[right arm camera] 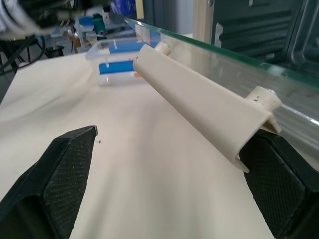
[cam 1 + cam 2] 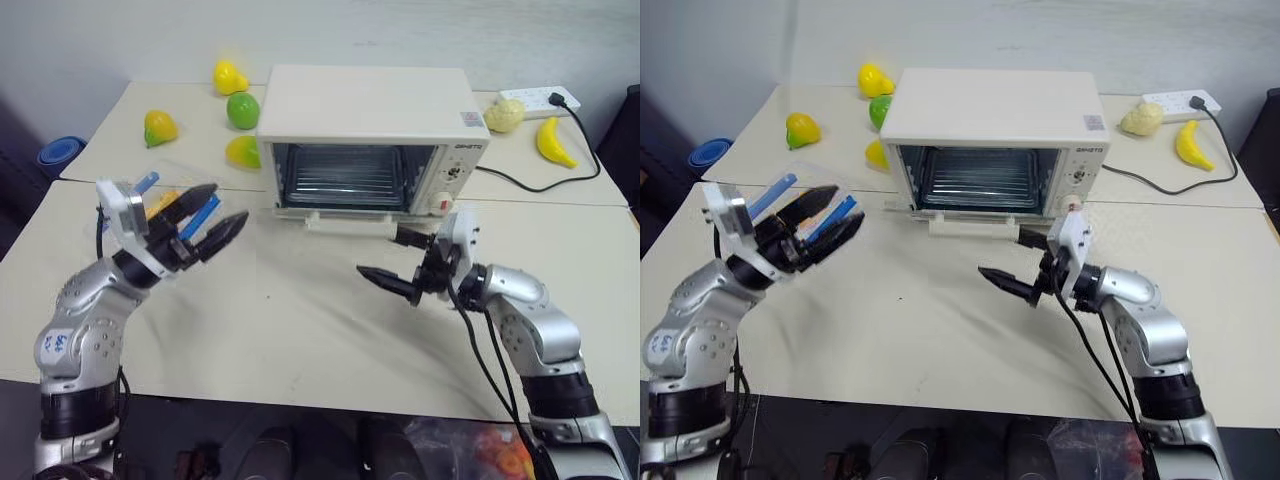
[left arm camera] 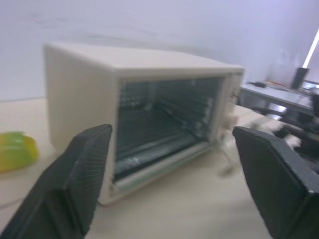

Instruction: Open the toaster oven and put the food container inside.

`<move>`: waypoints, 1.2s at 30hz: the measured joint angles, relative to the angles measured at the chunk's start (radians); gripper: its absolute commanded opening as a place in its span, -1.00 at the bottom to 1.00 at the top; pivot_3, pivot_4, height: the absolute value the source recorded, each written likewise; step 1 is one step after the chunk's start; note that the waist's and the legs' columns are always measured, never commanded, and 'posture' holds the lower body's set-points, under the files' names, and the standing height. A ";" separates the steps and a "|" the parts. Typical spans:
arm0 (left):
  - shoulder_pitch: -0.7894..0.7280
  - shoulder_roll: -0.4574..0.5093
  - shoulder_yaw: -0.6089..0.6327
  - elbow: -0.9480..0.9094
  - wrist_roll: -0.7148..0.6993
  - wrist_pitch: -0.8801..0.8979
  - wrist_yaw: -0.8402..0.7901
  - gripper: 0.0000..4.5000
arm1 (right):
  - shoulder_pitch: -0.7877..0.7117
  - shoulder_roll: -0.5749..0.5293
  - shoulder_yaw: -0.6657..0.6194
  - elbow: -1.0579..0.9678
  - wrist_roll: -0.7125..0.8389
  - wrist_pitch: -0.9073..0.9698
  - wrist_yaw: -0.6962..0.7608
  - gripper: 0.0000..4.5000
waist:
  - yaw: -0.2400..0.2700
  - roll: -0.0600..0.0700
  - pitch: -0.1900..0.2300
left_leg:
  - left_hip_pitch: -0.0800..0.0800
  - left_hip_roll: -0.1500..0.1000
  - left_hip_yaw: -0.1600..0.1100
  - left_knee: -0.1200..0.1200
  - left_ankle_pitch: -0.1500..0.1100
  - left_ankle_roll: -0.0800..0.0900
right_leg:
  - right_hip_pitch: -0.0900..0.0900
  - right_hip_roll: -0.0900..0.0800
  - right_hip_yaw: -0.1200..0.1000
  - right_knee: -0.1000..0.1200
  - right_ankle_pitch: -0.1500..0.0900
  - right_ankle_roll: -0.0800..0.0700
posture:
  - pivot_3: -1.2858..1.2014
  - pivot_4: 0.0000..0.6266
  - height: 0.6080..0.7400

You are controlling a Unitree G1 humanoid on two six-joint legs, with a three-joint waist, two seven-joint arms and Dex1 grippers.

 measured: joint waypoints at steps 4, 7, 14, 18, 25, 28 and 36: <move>-0.151 -0.016 -0.075 0.182 0.124 -0.065 0.010 -0.17 | 0.022 -0.003 0.017 -0.008 -0.047 -0.051 0.002 1.00 | 0.000 0.000 0.000 | 0.000 0.000 0.000 0.000 -0.001 0.000 | 0.000 0.000 0.001 0.000 0.000 0.000 | 0.03 -0.52 1.00; -0.228 -0.058 -0.139 0.308 0.207 -0.117 0.006 -0.59 | 0.034 -0.004 0.031 -0.009 -0.072 -0.077 0.005 1.00 | -0.002 0.000 0.000 | 0.000 0.000 0.000 0.000 -0.001 -0.001 | 0.000 0.003 0.001 0.001 0.000 0.000 | 0.03 -0.52 1.00; -0.240 -0.099 -0.257 0.359 0.269 -0.197 -0.149 -0.99 | 0.111 -0.022 0.026 -0.011 -0.108 -0.162 0.012 1.00 | 0.001 0.000 0.000 | -0.002 0.001 0.000 0.000 -0.002 -0.002 | -0.001 0.004 0.001 0.001 0.000 0.000 | 0.03 -0.52 1.00; -0.185 -0.088 -0.296 0.358 0.313 -0.202 -0.186 -0.99 | 0.319 -0.044 -0.028 -0.001 -0.116 -0.274 0.030 1.00 | 0.008 0.000 0.000 | -0.002 0.001 0.000 0.001 -0.002 -0.001 | 0.000 0.003 0.001 0.001 0.000 0.000 | 0.03 -0.52 1.00; -0.045 -0.074 -0.366 0.347 0.470 -0.322 -0.149 -0.99 | 0.508 -0.053 -0.207 -0.020 -0.058 -0.375 0.018 1.00 | 0.001 -0.001 0.000 | 0.004 0.004 0.004 0.010 -0.003 0.000 | 0.005 0.006 0.006 0.001 0.004 0.001 | 0.03 -0.52 1.00; -0.008 -0.090 -0.345 0.343 0.473 -0.373 -0.122 -0.99 | 0.475 -0.053 -0.228 -0.036 -0.031 -0.373 0.005 1.00 | 0.001 0.000 0.000 | 0.005 0.005 0.005 0.009 -0.003 0.000 | 0.004 0.006 0.008 0.001 0.004 0.001 | 0.03 -0.52 1.00; 0.290 -0.148 -0.138 0.124 0.266 -0.341 -0.061 -0.63 | 0.257 -0.030 -0.158 -0.056 0.032 -0.298 -0.004 1.00 | -0.004 0.000 0.000 | 0.001 0.007 0.005 0.010 -0.007 -0.001 | -0.001 0.006 0.012 0.000 0.004 0.001 | 0.03 -0.52 1.00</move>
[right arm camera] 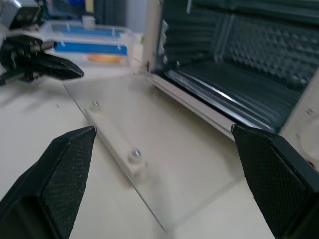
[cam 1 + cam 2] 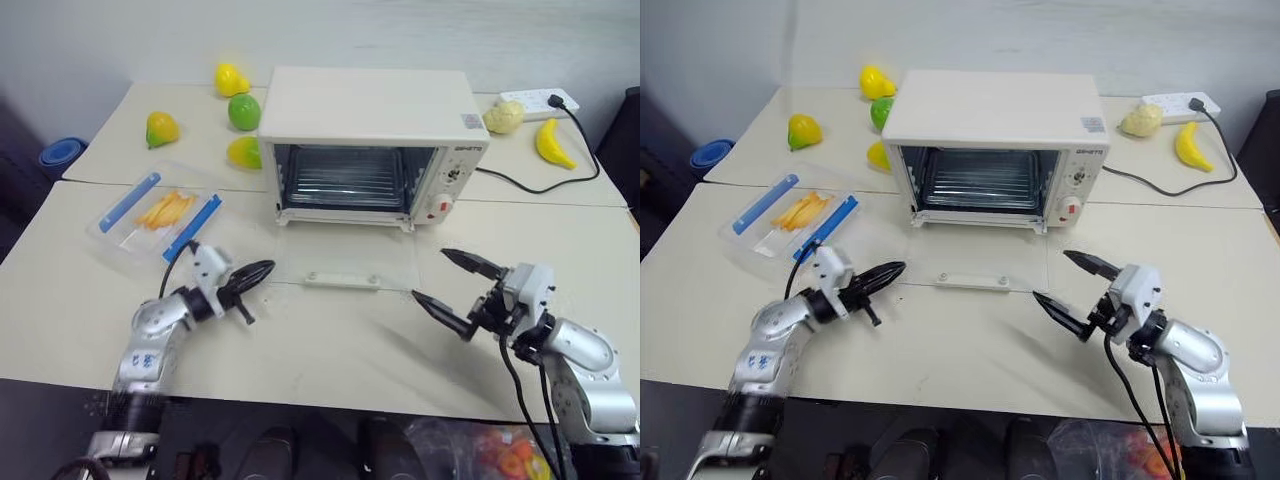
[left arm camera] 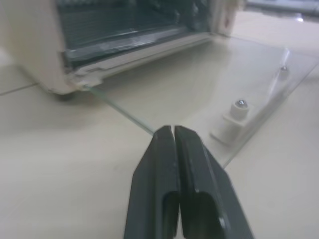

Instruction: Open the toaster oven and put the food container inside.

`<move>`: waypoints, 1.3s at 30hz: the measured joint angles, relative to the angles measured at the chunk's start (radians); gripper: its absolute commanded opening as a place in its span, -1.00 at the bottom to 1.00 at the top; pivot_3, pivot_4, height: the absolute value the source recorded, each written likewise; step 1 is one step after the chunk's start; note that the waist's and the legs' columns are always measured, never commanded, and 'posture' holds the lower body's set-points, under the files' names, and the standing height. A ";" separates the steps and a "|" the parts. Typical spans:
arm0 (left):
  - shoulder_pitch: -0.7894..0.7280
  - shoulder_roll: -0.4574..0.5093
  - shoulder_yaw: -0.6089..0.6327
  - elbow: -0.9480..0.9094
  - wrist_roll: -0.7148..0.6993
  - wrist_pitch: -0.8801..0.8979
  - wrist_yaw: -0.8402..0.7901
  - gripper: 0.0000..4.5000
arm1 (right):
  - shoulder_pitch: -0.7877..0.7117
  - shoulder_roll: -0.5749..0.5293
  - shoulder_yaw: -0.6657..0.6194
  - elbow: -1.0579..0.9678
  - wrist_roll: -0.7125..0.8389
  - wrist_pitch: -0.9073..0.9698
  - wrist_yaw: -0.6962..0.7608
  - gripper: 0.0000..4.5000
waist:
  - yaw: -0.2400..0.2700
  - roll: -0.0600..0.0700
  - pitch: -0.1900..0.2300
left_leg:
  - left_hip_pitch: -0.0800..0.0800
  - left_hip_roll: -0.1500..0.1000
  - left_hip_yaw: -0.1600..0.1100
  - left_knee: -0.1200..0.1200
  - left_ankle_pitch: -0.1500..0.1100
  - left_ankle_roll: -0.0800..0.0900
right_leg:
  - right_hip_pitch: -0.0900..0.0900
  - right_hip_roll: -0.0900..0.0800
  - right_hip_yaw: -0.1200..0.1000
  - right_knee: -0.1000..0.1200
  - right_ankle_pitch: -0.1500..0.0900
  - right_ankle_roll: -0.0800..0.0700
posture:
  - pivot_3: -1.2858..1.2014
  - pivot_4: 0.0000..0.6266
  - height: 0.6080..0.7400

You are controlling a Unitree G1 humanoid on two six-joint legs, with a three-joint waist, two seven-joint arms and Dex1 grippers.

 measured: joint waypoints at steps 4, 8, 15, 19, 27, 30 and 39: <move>0.205 -0.005 0.225 -0.201 -0.137 0.067 0.120 -0.11 | -0.098 0.029 0.045 -0.013 0.035 0.013 0.025 1.00 | 0.006 0.000 0.000 | 0.000 0.001 -0.001 0.000 -0.001 0.000 | -0.001 0.000 0.006 -0.001 0.000 -0.001 | 0.03 -0.52 1.00; 0.412 -0.047 0.429 -0.295 -0.208 0.103 0.246 0.42 | -0.164 0.074 0.072 0.027 0.018 -0.033 0.040 1.00 | 0.010 0.000 0.000 | 0.001 -0.001 -0.001 0.001 -0.002 0.001 | 0.001 0.002 0.007 -0.002 0.000 -0.001 | 0.03 -0.52 1.00; 0.532 -0.063 0.668 -0.285 -0.398 0.271 0.433 0.99 | -0.195 0.093 0.106 0.113 0.002 -0.101 0.094 1.00 | 0.031 -0.001 0.000 | 0.001 -0.002 -0.001 0.001 -0.003 0.002 | 0.002 0.001 0.007 -0.002 0.000 -0.001 | 0.03 -0.52 1.00; 0.425 -0.008 0.660 -0.315 -0.570 0.405 0.499 0.99 | -0.194 0.094 0.115 0.142 -0.027 -0.143 0.117 1.00 | 0.035 -0.002 -0.001 | 0.001 -0.003 -0.005 0.002 -0.003 0.002 | 0.004 0.001 0.006 -0.001 0.000 -0.001 | 0.03 -0.52 1.00; 0.037 0.240 0.549 -0.122 -0.739 0.815 0.880 0.99 | -0.172 0.104 0.108 0.245 -0.071 -0.255 0.143 1.00 | 0.015 -0.001 -0.001 | 0.002 -0.002 -0.004 0.001 -0.002 0.000 | -0.001 0.004 0.006 0.003 -0.001 -0.002 | 0.03 -0.52 1.00; -0.100 0.240 0.512 -0.012 -0.744 0.870 0.959 0.99 | -0.165 0.108 0.107 0.261 -0.081 -0.298 0.144 1.00 | 0.003 -0.002 -0.002 | 0.001 -0.003 -0.002 0.000 -0.003 -0.001 | -0.006 0.004 0.007 0.006 -0.001 -0.002 | 0.03 -0.52 1.00; -0.299 0.255 0.434 0.228 -0.568 0.920 1.036 0.58 | -0.093 0.107 0.107 0.221 -0.094 -0.315 0.114 1.00 | -0.007 -0.002 -0.002 | 0.000 -0.006 -0.002 0.002 -0.003 -0.001 | -0.012 0.004 0.010 0.011 -0.001 -0.002 | 0.03 -0.52 1.00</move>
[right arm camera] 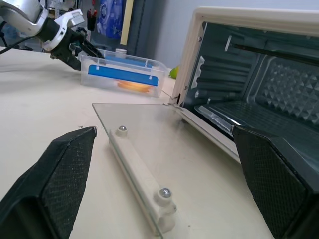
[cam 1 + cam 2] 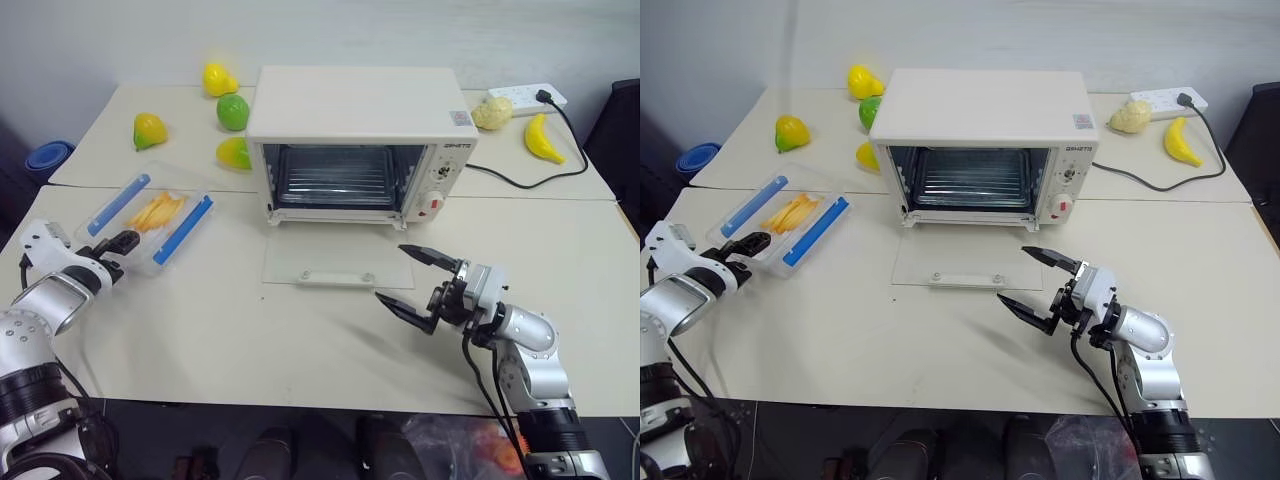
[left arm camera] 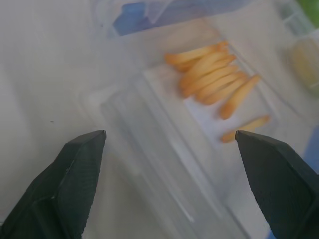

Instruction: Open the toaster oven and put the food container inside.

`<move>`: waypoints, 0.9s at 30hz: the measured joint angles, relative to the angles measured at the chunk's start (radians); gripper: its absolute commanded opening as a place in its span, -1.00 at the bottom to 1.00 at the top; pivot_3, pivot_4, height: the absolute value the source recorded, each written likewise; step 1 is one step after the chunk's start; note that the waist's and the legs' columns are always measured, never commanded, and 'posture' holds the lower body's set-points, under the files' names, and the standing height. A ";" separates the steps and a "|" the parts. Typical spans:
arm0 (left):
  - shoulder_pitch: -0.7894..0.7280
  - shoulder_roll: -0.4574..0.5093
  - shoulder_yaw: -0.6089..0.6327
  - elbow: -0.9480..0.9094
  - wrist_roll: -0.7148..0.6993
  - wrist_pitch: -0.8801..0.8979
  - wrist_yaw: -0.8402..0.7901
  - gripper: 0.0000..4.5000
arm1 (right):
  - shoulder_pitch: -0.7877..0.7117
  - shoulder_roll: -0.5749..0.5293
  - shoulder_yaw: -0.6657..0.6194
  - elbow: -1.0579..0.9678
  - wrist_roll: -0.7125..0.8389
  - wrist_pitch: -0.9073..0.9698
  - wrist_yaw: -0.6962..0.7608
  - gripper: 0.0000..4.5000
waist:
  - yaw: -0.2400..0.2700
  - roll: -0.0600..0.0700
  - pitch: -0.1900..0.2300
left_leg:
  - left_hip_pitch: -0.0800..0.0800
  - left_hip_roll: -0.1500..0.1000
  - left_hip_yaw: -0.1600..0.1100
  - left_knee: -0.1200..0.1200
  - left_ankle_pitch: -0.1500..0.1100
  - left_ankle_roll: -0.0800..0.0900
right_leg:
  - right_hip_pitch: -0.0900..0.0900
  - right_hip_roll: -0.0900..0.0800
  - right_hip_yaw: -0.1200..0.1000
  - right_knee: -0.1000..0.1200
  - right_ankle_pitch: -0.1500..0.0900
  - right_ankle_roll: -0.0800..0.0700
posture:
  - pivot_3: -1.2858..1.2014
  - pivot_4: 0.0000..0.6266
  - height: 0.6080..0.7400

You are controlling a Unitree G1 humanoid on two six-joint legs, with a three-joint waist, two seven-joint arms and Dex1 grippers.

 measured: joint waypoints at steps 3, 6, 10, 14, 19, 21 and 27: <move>-0.048 -0.001 0.019 0.045 0.034 -0.010 0.024 0.18 | 0.007 -0.001 -0.001 -0.029 -0.003 0.002 -0.023 1.00 | 0.001 0.000 0.000 | 0.000 0.000 0.000 0.000 0.000 0.000 | 0.000 0.000 0.000 0.000 0.000 0.000 | 0.03 -0.52 1.00; -0.070 0.011 0.030 0.076 0.066 -0.010 0.016 -0.21 | 0.012 -0.003 -0.001 -0.046 -0.006 0.004 -0.044 1.00 | 0.000 0.000 0.000 | 0.000 0.000 0.000 0.000 0.000 0.000 | 0.000 0.000 0.000 0.000 0.000 0.000 | 0.03 -0.52 1.00; -0.100 0.041 0.037 0.120 0.094 0.003 -0.028 -0.62 | 0.014 -0.006 0.000 -0.050 -0.007 0.021 -0.061 1.00 | 0.009 0.000 0.000 | 0.001 0.000 0.000 0.000 0.001 -0.001 | 0.000 0.000 0.000 0.001 0.000 0.000 | 0.03 -0.52 1.00; -0.109 0.078 0.045 0.155 0.130 0.004 -0.068 -0.94 | -0.003 -0.016 0.000 -0.060 -0.007 0.037 -0.072 1.00 | 0.007 0.000 0.000 | 0.000 0.000 0.000 0.000 0.001 -0.001 | -0.001 0.000 0.001 0.002 0.000 0.000 | 0.03 -0.52 1.00; -0.090 0.188 0.057 0.139 0.131 0.103 -0.161 -0.94 | -0.001 -0.036 0.002 -0.104 -0.006 0.107 -0.086 1.00 | 0.007 -0.001 0.000 | -0.002 0.000 0.000 -0.001 0.000 -0.001 | -0.003 0.000 0.000 0.002 0.000 0.000 | 0.03 -0.52 1.00; -0.064 0.236 0.036 0.072 0.130 0.161 -0.218 -0.94 | 0.008 -0.041 0.002 -0.127 -0.005 0.120 -0.088 1.00 | 0.009 -0.001 0.000 | -0.002 0.000 0.000 -0.001 0.000 0.000 | -0.002 -0.001 0.001 0.001 0.000 0.000 | 0.03 -0.52 1.00; -0.047 0.258 -0.026 -0.221 0.032 0.435 -0.322 -0.94 | 0.044 -0.077 -0.018 -0.169 -0.004 0.164 -0.114 1.00 | 0.018 -0.001 0.000 | -0.002 -0.001 -0.002 0.000 0.000 0.000 | 0.000 -0.002 0.000 0.000 0.000 0.000 | 0.03 -0.52 1.00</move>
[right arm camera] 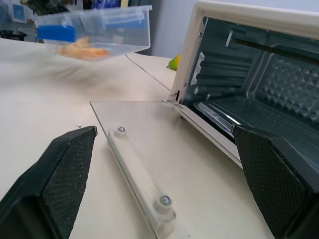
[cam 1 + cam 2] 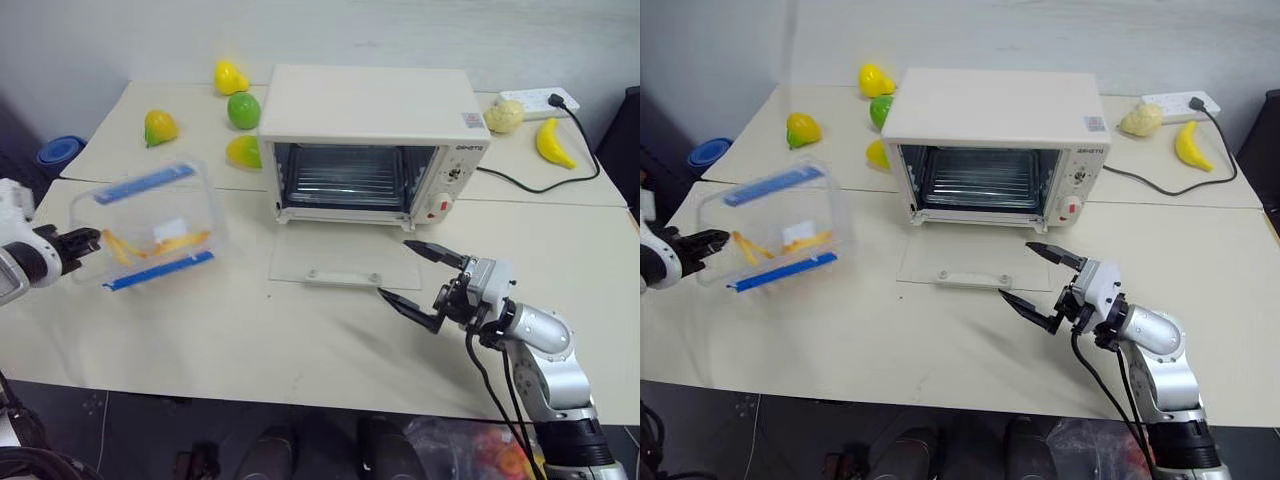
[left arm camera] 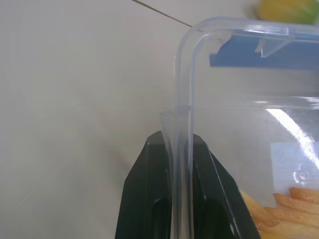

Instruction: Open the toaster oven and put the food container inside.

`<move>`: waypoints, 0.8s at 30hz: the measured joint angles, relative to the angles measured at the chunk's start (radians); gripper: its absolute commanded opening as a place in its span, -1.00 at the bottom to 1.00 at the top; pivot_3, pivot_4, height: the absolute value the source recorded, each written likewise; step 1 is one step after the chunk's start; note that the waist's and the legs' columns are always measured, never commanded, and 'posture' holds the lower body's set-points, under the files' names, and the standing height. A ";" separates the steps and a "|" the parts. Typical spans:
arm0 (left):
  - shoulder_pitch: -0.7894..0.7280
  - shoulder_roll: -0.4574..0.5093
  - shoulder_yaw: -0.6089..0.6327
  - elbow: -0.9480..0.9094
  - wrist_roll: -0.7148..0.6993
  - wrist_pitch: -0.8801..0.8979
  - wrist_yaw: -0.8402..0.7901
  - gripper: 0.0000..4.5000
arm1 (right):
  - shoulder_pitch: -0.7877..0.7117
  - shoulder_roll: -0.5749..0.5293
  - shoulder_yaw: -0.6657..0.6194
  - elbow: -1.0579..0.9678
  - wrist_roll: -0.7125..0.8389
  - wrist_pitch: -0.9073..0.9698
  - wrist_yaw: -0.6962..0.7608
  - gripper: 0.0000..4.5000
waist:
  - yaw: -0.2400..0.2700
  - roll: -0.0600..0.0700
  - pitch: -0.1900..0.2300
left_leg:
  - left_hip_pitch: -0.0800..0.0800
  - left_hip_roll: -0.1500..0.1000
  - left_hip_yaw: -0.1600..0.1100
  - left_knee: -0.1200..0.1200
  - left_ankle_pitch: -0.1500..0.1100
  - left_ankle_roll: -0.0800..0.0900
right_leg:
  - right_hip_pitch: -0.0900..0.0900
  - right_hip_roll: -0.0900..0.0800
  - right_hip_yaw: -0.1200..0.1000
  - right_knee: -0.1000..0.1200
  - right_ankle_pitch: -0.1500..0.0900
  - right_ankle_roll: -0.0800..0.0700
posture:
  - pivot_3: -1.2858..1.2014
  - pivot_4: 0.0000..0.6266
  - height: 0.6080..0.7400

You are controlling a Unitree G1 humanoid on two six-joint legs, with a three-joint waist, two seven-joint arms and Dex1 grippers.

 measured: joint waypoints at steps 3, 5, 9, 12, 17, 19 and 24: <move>-0.075 -0.090 -0.040 -0.102 -0.026 0.083 0.023 -0.94 | 0.025 -0.007 -0.032 -0.021 0.009 0.026 -0.026 1.00 | 0.002 0.000 0.000 | 0.000 0.000 0.000 0.000 0.000 0.000 | 0.000 0.000 -0.001 0.001 0.000 0.000 | 0.03 -0.52 1.00; -0.154 -0.204 -0.085 -0.177 -0.041 0.135 0.058 -0.94 | 0.047 -0.007 -0.049 -0.057 0.029 0.069 -0.061 1.00 | 0.007 0.000 0.000 | 0.000 0.000 0.000 0.001 0.000 0.000 | 0.000 0.001 -0.001 0.001 0.000 0.000 | 0.03 -0.52 1.00; -0.236 -0.385 -0.208 -0.240 -0.019 0.175 0.106 -0.94 | 0.125 -0.033 -0.076 -0.175 0.072 0.167 -0.111 1.00 | 0.004 -0.001 0.000 | 0.000 0.001 0.003 0.000 0.000 0.000 | -0.001 0.002 0.000 0.000 0.000 0.000 | 0.03 -0.52 1.00; -0.277 -0.447 -0.273 -0.233 0.050 0.177 0.134 -0.94 | 0.190 -0.038 -0.099 -0.242 0.085 0.211 -0.142 1.00 | -0.008 -0.001 0.000 | 0.000 0.001 0.005 -0.001 0.000 -0.001 | -0.002 0.004 0.001 0.001 0.000 0.000 | 0.03 -0.52 1.00; -0.313 -0.516 -0.305 -0.193 0.156 0.135 0.153 -0.94 | 0.239 -0.028 -0.106 -0.317 0.083 0.227 -0.202 1.00 | -0.006 -0.001 0.000 | 0.001 0.002 0.006 0.000 0.000 -0.001 | -0.002 0.004 0.003 0.002 0.000 0.000 | 0.03 -0.52 1.00; -0.327 -0.533 -0.312 -0.165 0.196 0.108 0.152 -0.81 | 0.249 -0.017 -0.108 -0.332 0.082 0.228 -0.225 1.00 | -0.002 -0.001 0.000 | 0.000 0.001 0.005 0.001 0.000 -0.001 | -0.002 0.003 0.002 0.001 0.000 0.000 | 0.03 -0.52 1.00; -0.365 -0.588 -0.319 -0.099 0.261 0.024 0.122 -0.14 | 0.259 -0.002 -0.107 -0.348 0.073 0.229 -0.260 1.00 | 0.011 -0.001 0.000 | 0.000 0.001 0.005 0.002 0.000 -0.001 | -0.001 0.003 0.002 0.001 0.000 0.001 | 0.03 -0.52 1.00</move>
